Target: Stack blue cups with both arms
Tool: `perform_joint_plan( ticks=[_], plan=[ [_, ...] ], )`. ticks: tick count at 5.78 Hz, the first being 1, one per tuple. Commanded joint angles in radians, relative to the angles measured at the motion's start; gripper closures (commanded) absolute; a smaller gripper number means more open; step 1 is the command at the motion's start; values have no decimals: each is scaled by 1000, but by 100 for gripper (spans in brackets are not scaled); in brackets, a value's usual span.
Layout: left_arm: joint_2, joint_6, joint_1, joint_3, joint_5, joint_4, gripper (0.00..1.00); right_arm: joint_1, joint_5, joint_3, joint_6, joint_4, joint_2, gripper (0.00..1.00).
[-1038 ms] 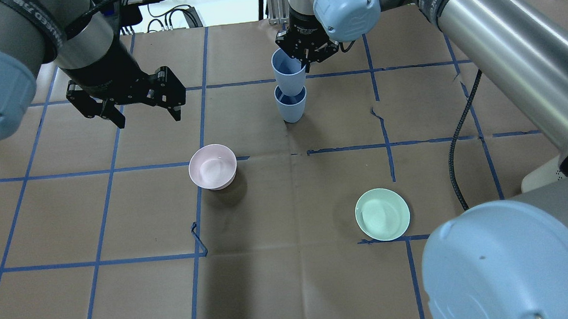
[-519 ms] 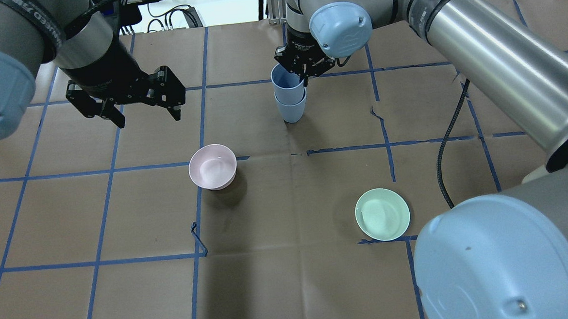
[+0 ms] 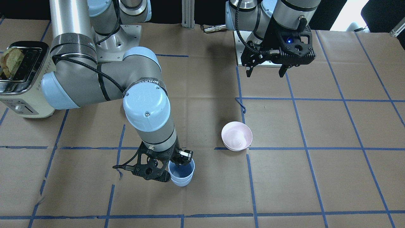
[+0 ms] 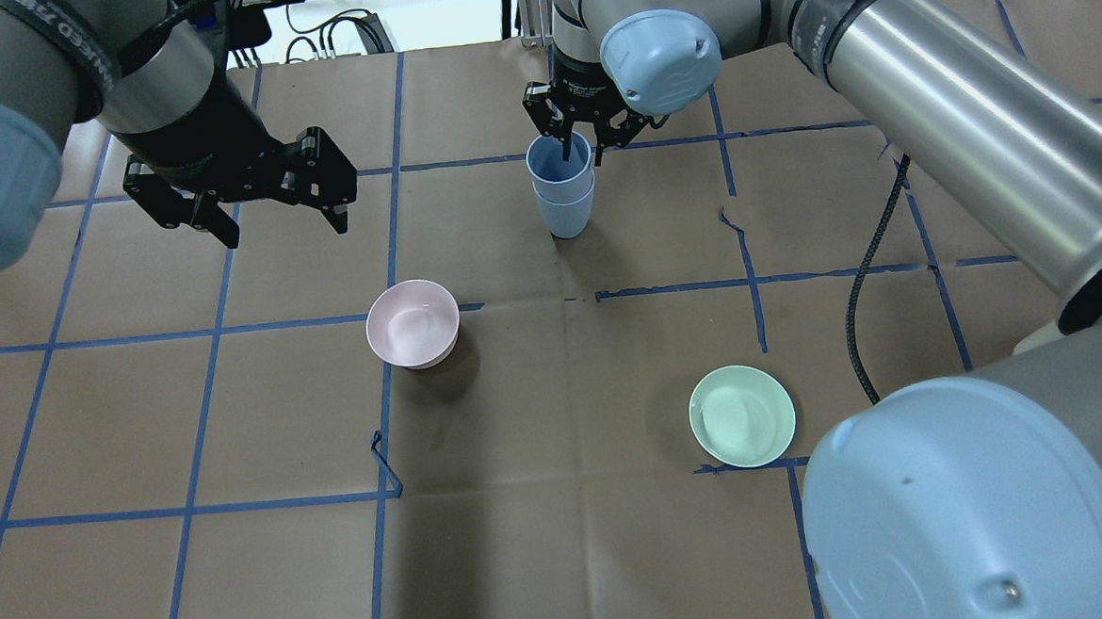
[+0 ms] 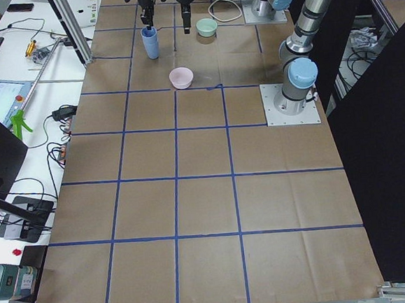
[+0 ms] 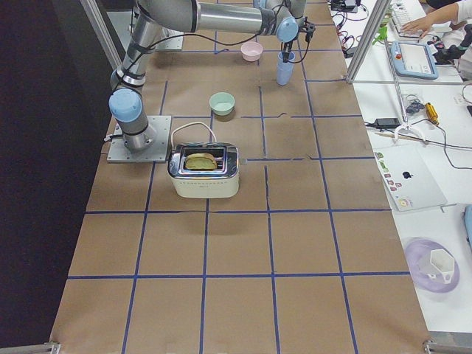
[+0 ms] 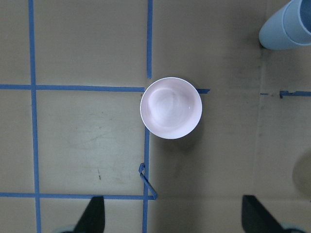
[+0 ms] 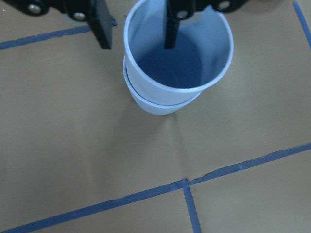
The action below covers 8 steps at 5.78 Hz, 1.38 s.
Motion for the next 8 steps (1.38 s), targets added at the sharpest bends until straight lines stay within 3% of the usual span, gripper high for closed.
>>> perform_joint_plan(
  ticks=[1,3,6,8],
  plan=[
    [5,6,10,-2,0,-2,2,-27,-13,-52,-8,78,-56,0],
    [6,8,10,-2,0,-2,2,-155,-19,-6,-216,254,-195,0],
    [8,8,10,-2,-2,-5,2,-271,-59,297,-359,247,-478,0],
    [8,8,10,0,-2,-5,2,-273,-65,332,-359,221,-501,0]
  ],
)
